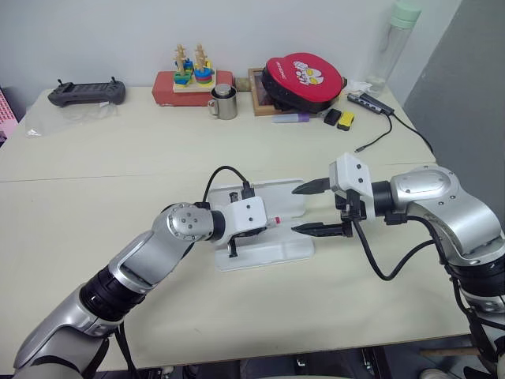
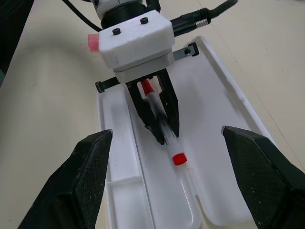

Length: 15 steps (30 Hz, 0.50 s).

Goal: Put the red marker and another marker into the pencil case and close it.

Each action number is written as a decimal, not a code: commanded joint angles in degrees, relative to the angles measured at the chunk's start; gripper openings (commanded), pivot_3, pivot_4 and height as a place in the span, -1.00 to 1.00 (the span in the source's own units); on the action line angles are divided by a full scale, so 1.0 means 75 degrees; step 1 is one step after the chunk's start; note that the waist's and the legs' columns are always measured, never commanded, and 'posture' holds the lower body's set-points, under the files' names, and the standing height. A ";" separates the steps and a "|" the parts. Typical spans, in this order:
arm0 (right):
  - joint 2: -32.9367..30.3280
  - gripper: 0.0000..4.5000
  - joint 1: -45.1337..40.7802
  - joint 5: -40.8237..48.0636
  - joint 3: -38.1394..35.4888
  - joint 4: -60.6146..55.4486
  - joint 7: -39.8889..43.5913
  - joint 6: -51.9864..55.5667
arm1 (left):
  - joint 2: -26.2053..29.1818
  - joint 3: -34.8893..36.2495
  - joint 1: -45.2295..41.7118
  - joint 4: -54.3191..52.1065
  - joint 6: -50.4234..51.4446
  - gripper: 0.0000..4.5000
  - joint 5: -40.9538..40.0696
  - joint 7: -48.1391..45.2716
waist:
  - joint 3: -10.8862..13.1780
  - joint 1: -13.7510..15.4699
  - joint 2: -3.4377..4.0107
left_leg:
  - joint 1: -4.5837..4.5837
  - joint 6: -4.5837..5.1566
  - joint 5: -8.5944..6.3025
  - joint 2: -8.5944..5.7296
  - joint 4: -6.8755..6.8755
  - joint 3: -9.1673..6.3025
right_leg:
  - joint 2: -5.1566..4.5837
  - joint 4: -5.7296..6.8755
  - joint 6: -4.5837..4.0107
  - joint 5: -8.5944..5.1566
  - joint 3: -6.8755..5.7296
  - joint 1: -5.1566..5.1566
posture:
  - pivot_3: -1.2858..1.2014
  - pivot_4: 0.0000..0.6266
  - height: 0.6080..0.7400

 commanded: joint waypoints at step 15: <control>-0.0106 0.72 -0.0046 0.0069 -0.0194 -0.0275 -0.0040 0.0035 | -0.0620 0.0230 -0.0001 0.0084 -0.0327 -0.08 0.0590 -0.0322 | 0.0000 -0.0001 0.0000 | 0.0000 0.0000 0.0001 -0.0001 0.0004 -0.0002 | 0.0000 0.0008 -0.0003 0.0002 -0.0001 0.0000 | 0.03 -0.52 1.00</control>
